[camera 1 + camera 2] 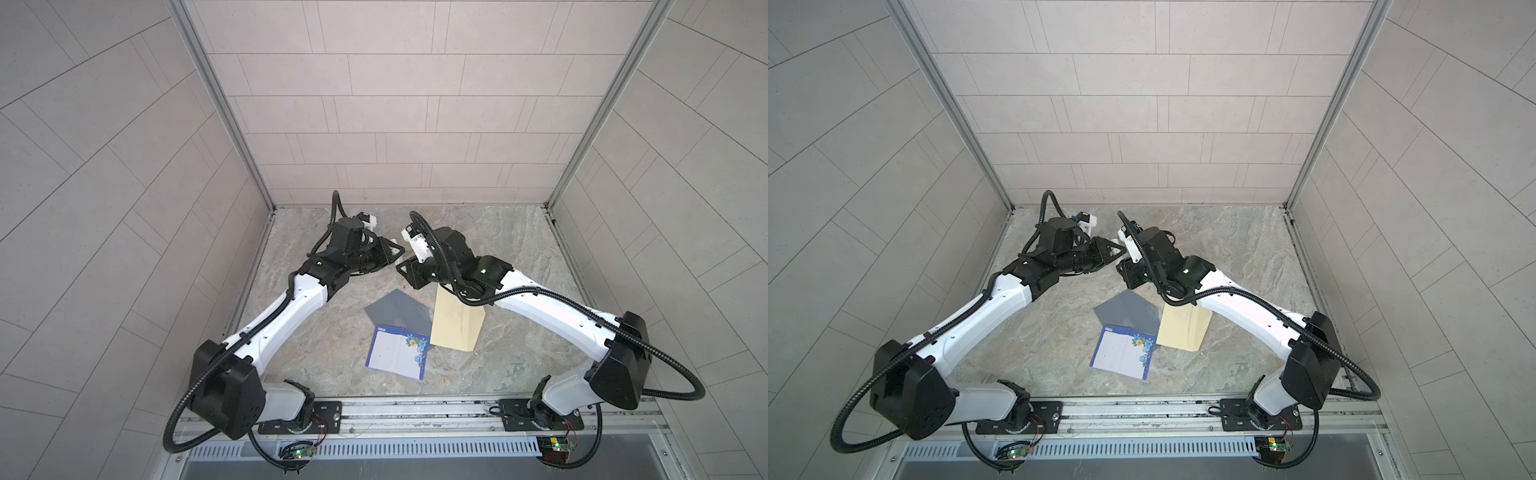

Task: Place the letter into the envelope and seal it

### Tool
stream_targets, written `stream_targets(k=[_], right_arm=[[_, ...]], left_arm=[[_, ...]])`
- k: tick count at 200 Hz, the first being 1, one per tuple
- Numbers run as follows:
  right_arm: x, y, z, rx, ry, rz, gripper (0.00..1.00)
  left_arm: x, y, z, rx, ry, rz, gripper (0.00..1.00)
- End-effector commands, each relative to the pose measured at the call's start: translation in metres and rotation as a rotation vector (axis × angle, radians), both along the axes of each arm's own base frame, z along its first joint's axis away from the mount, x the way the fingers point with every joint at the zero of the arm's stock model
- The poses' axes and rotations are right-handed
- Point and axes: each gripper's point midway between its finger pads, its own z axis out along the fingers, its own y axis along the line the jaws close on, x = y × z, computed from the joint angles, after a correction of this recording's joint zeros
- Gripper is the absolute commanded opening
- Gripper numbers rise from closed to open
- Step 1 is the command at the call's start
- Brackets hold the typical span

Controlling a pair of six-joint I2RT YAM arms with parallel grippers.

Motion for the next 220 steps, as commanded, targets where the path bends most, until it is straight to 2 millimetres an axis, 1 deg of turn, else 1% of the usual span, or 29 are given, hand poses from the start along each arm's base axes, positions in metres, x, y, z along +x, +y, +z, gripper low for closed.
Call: stream_targets(k=[1, 17, 48, 60, 107, 120, 140, 164, 174, 189, 202, 207, 220], right_arm=[[-0.007, 0.014, 0.006, 0.037, 0.001, 0.064, 0.29], [-0.010, 0.014, 0.006, 0.036, 0.005, 0.077, 0.30], [-0.013, 0.013, 0.000, 0.029, 0.022, 0.083, 0.36], [-0.012, 0.011, -0.004, 0.024, 0.026, 0.070, 0.36], [-0.010, 0.010, -0.003, 0.028, 0.015, 0.056, 0.36], [-0.009, 0.010, -0.002, 0.030, 0.013, 0.054, 0.33], [-0.008, 0.007, 0.001, 0.043, 0.009, 0.046, 0.20], [-0.010, 0.003, 0.014, 0.125, 0.009, 0.076, 0.09], [-0.013, 0.002, 0.023, 0.205, 0.021, 0.114, 0.05], [-0.024, 0.002, 0.044, 0.379, 0.044, 0.212, 0.02], [-0.033, -0.002, 0.060, 0.512, 0.071, 0.292, 0.01], [-0.037, -0.003, 0.065, 0.548, 0.077, 0.318, 0.00], [-0.051, -0.005, 0.077, 0.613, 0.076, 0.381, 0.00]], left_arm=[[0.001, -0.005, 0.025, -0.059, -0.068, -0.009, 0.00], [0.001, -0.005, 0.026, -0.061, -0.072, -0.008, 0.00], [0.001, -0.006, 0.032, -0.070, -0.092, -0.011, 0.00], [0.002, -0.007, 0.034, -0.078, -0.097, -0.015, 0.00], [0.001, -0.007, 0.037, -0.087, -0.101, -0.012, 0.00], [0.001, -0.007, 0.037, -0.089, -0.101, -0.012, 0.00], [-0.001, -0.006, 0.037, -0.086, -0.102, -0.018, 0.00], [-0.006, -0.009, 0.034, -0.085, -0.100, -0.053, 0.00], [-0.010, -0.012, 0.034, -0.087, -0.107, -0.088, 0.00], [-0.017, -0.018, 0.039, -0.092, -0.140, -0.165, 0.00], [-0.029, -0.025, 0.051, -0.115, -0.202, -0.259, 0.00], [-0.034, -0.027, 0.058, -0.132, -0.232, -0.295, 0.00], [-0.053, -0.033, 0.079, -0.169, -0.352, -0.409, 0.00]])
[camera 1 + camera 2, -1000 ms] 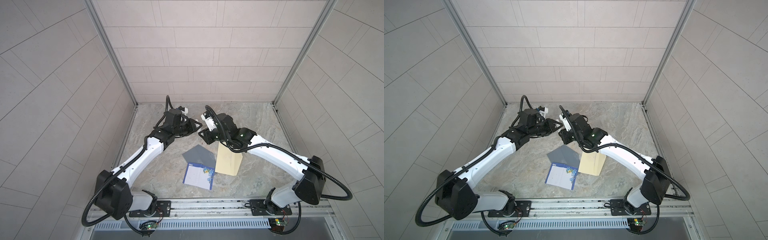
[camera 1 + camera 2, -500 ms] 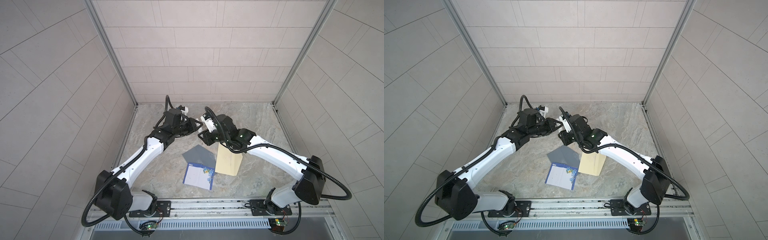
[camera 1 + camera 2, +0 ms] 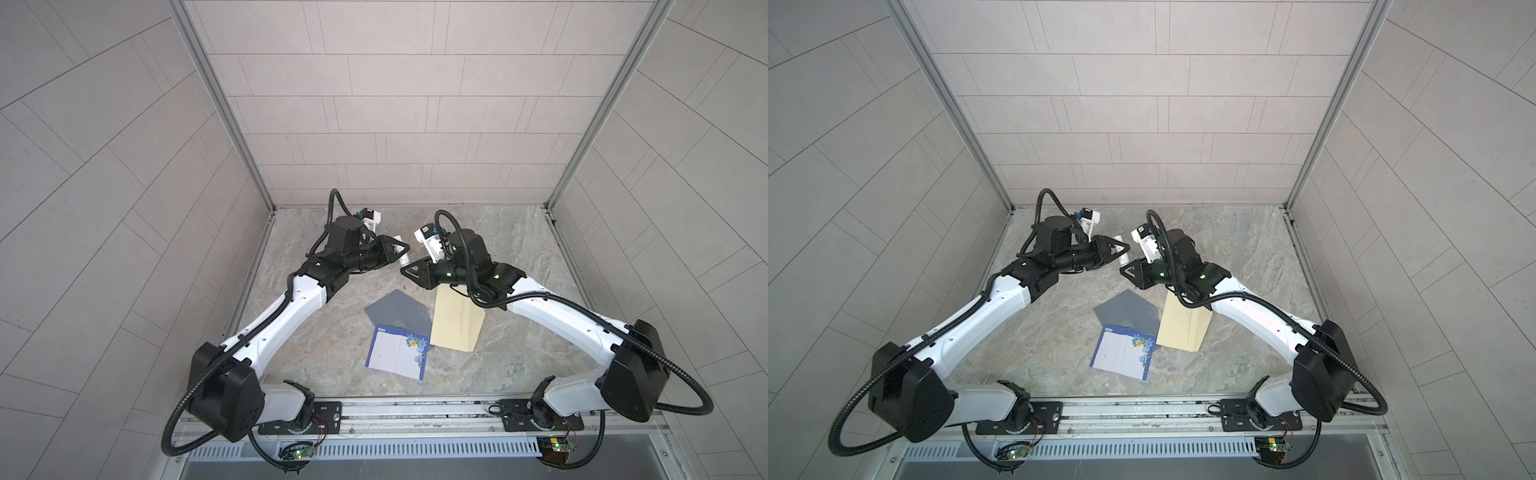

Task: Place the letter into the envelope and seal it

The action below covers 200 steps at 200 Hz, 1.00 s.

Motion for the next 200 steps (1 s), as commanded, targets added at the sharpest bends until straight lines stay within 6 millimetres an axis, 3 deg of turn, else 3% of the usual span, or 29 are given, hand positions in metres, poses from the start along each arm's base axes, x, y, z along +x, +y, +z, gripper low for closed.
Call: stream_targets(k=[1, 23, 36, 56, 81, 90, 110, 129, 160, 200], right_arm=[[-0.035, 0.006, 0.070, 0.281, -0.079, 0.208, 0.00], [-0.054, 0.002, 0.086, 0.362, -0.113, 0.267, 0.00], [-0.064, 0.000, 0.097, 0.406, -0.137, 0.296, 0.00], [-0.079, -0.001, 0.108, 0.421, -0.183, 0.338, 0.00], [-0.085, 0.003, 0.102, 0.318, -0.214, 0.336, 0.00], [-0.082, 0.004, 0.094, 0.243, -0.215, 0.306, 0.01], [-0.064, -0.004, 0.085, 0.083, -0.240, 0.162, 0.38], [-0.048, -0.015, 0.081, -0.015, -0.264, 0.030, 0.55], [-0.029, -0.021, 0.077, -0.100, -0.297, -0.096, 0.64], [-0.016, -0.008, 0.056, -0.201, -0.278, -0.137, 0.56]], left_arm=[[-0.042, -0.015, 0.051, -0.099, -0.241, -0.259, 0.00], [-0.081, -0.019, 0.080, -0.192, -0.388, -0.449, 0.00], [-0.095, -0.018, 0.085, -0.207, -0.405, -0.523, 0.00], [-0.099, -0.017, 0.080, -0.211, -0.382, -0.571, 0.00], [-0.095, -0.016, 0.066, -0.160, -0.362, -0.557, 0.00], [-0.091, -0.015, 0.061, -0.127, -0.360, -0.536, 0.00], [-0.077, -0.010, 0.049, -0.019, -0.352, -0.446, 0.00], [-0.044, 0.003, 0.036, 0.097, -0.279, -0.253, 0.00], [-0.006, 0.016, 0.023, 0.117, -0.092, -0.011, 0.00], [0.003, 0.010, 0.028, 0.051, -0.016, 0.060, 0.00]])
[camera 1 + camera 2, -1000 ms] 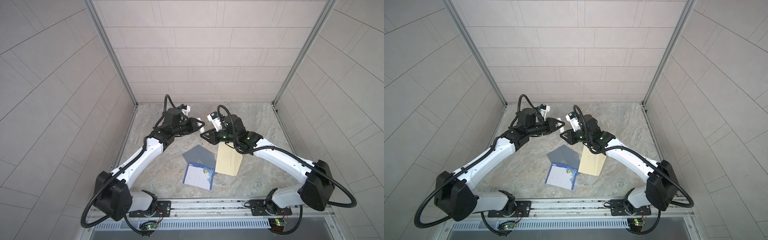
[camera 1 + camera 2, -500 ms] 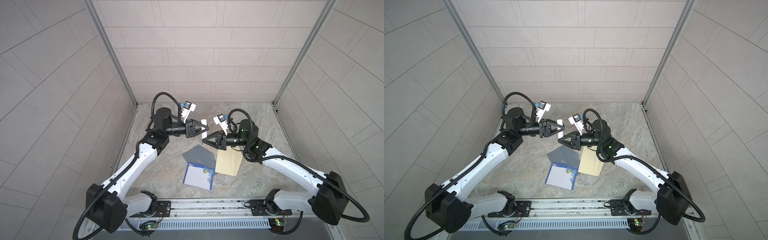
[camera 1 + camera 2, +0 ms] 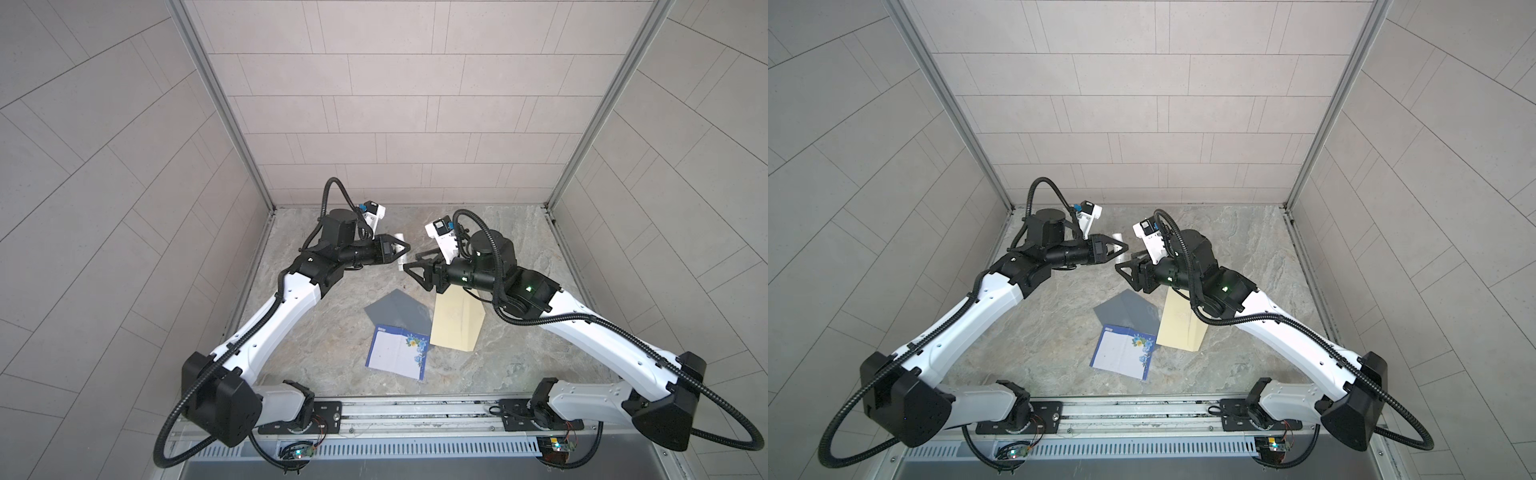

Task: Place the letter into the envelope and seal it

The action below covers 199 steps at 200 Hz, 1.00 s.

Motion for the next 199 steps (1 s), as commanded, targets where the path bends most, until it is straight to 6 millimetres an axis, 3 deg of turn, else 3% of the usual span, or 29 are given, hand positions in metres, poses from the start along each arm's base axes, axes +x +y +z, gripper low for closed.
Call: stream_targets(k=[1, 68, 100, 129, 162, 188, 199], right_arm=[[0.015, 0.000, -0.020, -0.106, -0.002, -0.077, 0.56], [0.043, 0.006, -0.064, -0.269, 0.064, -0.208, 0.47], [0.049, 0.006, -0.066, -0.257, 0.061, -0.239, 0.34], [0.051, 0.009, -0.064, -0.243, 0.064, -0.240, 0.31], [0.052, 0.010, -0.062, -0.232, 0.059, -0.239, 0.17], [0.046, 0.015, -0.054, -0.162, 0.077, -0.151, 0.01], [0.040, 0.017, -0.046, -0.078, 0.096, -0.075, 0.00]], left_arm=[[0.009, 0.003, 0.016, -0.036, 0.026, 0.100, 0.00], [0.013, 0.002, 0.007, -0.021, 0.052, 0.130, 0.00], [0.010, -0.001, 0.006, -0.025, 0.054, 0.113, 0.00], [0.007, -0.006, 0.004, -0.034, 0.062, 0.093, 0.00], [0.005, -0.011, -0.002, -0.039, 0.080, 0.081, 0.00], [0.002, -0.015, -0.003, -0.050, 0.085, 0.052, 0.00], [-0.001, -0.018, -0.001, -0.062, 0.078, 0.022, 0.00]])
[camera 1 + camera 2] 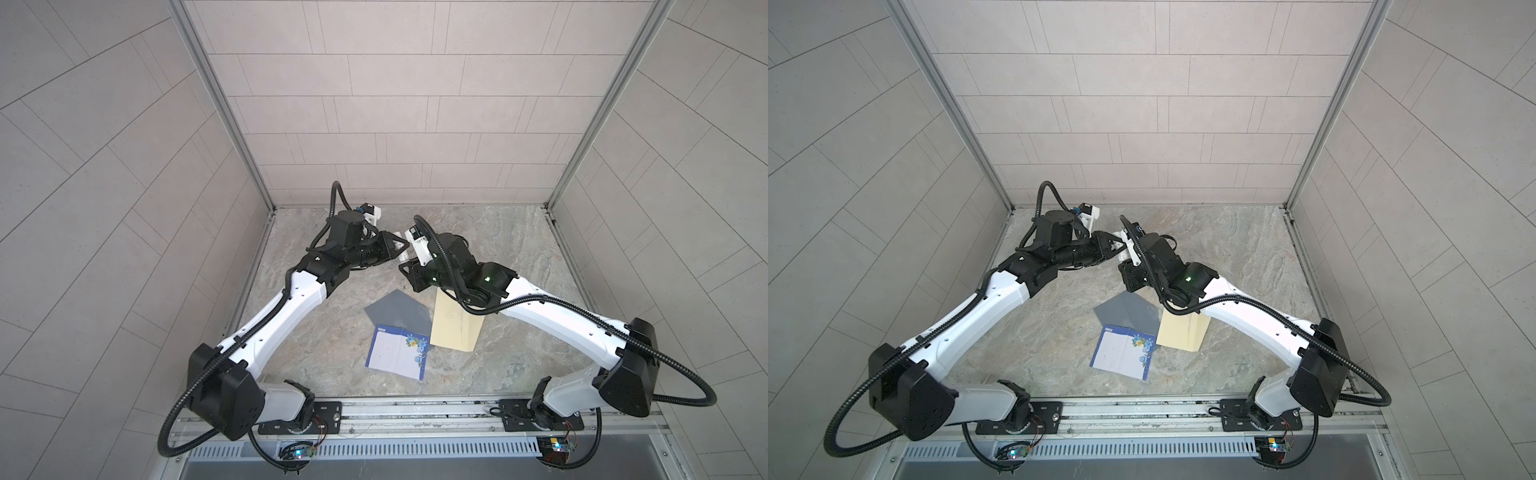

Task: Place the letter into the envelope and seal it

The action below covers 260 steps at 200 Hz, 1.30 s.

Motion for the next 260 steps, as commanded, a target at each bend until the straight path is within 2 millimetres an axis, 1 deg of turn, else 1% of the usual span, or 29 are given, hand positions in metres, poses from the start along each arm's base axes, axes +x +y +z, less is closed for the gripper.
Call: stream_targets(k=[1, 12, 16, 18, 27, 42, 53, 63, 78, 85, 97, 113, 128, 136, 146, 153, 161, 176, 185, 191, 198, 210, 219, 236, 251, 260], right_arm=[[-0.005, 0.006, 0.027, 0.164, -0.010, 0.108, 0.00], [-0.011, 0.007, 0.037, 0.306, 0.026, 0.189, 0.00], [-0.014, 0.006, 0.046, 0.370, 0.032, 0.218, 0.00], [-0.015, 0.005, 0.045, 0.391, 0.050, 0.228, 0.00], [-0.021, 0.001, 0.062, 0.522, 0.047, 0.295, 0.00], [-0.034, -0.007, 0.080, 0.653, 0.053, 0.382, 0.00], [-0.047, -0.011, 0.088, 0.698, 0.044, 0.446, 0.00], [-0.059, -0.013, 0.095, 0.721, 0.030, 0.504, 0.00], [-0.077, -0.013, 0.101, 0.737, 0.023, 0.580, 0.00], [-0.083, -0.013, 0.103, 0.735, 0.021, 0.604, 0.00], [-0.094, -0.012, 0.104, 0.720, 0.009, 0.639, 0.00], [-0.101, -0.011, 0.097, 0.653, -0.002, 0.642, 0.00], [-0.098, -0.012, 0.089, 0.542, -0.017, 0.589, 0.01], [-0.091, -0.016, 0.081, 0.457, -0.030, 0.517, 0.12], [-0.082, -0.022, 0.077, 0.364, -0.055, 0.438, 0.31], [-0.076, -0.027, 0.073, 0.314, -0.066, 0.383, 0.42], [-0.070, -0.032, 0.072, 0.272, -0.083, 0.330, 0.50], [-0.059, -0.039, 0.073, 0.235, -0.103, 0.246, 0.62], [-0.053, -0.041, 0.071, 0.216, -0.117, 0.212, 0.67], [-0.049, -0.041, 0.069, 0.202, -0.121, 0.189, 0.73], [-0.045, -0.042, 0.065, 0.183, -0.124, 0.164, 0.80], [-0.038, -0.042, 0.059, 0.143, -0.129, 0.115, 0.79], [-0.035, -0.040, 0.054, 0.112, -0.132, 0.099, 0.75], [-0.027, -0.035, 0.041, 0.074, -0.105, 0.072, 0.68], [-0.022, -0.029, 0.031, 0.065, -0.069, 0.067, 0.62], [-0.020, -0.025, 0.027, 0.065, -0.055, 0.071, 0.60]], left_arm=[[-0.016, -0.018, 0.007, -0.049, -0.003, -0.109, 0.00], [-0.021, -0.021, 0.011, -0.058, -0.026, -0.157, 0.00], [-0.024, -0.023, 0.013, -0.063, -0.038, -0.182, 0.00], [-0.026, -0.024, 0.014, -0.067, -0.046, -0.194, 0.00], [-0.032, -0.026, 0.019, -0.085, -0.067, -0.242, 0.00], [-0.051, -0.031, 0.035, -0.125, -0.175, -0.369, 0.00], [-0.067, -0.033, 0.048, -0.166, -0.252, -0.454, 0.00], [-0.088, -0.034, 0.063, -0.220, -0.327, -0.551, 0.00], [-0.111, -0.032, 0.077, -0.271, -0.394, -0.651, 0.00], [-0.119, -0.031, 0.080, -0.284, -0.404, -0.686, 0.00], [-0.123, -0.029, 0.078, -0.291, -0.396, -0.717, 0.00], [-0.121, -0.027, 0.073, -0.293, -0.372, -0.725, 0.00], [-0.118, -0.026, 0.066, -0.275, -0.358, -0.712, 0.00], [-0.115, -0.025, 0.062, -0.250, -0.352, -0.695, 0.00], [-0.109, -0.024, 0.054, -0.192, -0.351, -0.657, 0.00], [-0.101, -0.022, 0.048, -0.137, -0.347, -0.614, 0.00], [-0.090, -0.018, 0.041, -0.072, -0.346, -0.555, 0.00], [-0.068, -0.013, 0.038, -0.004, -0.329, -0.431, 0.00], [-0.054, -0.010, 0.037, 0.012, -0.305, -0.355, 0.00], [-0.047, -0.009, 0.039, 0.013, -0.292, -0.307, 0.00], [-0.035, -0.004, 0.036, 0.025, -0.262, -0.226, 0.00], [-0.021, 0.002, 0.035, 0.016, -0.213, -0.124, 0.00], [-0.012, 0.005, 0.031, 0.003, -0.171, -0.064, 0.00], [-0.006, 0.003, 0.027, -0.036, -0.108, -0.017, 0.00], [-0.004, 0.001, 0.027, -0.052, -0.090, -0.007, 0.00], [-0.003, 0.001, 0.026, -0.050, -0.080, 0.002, 0.00]])
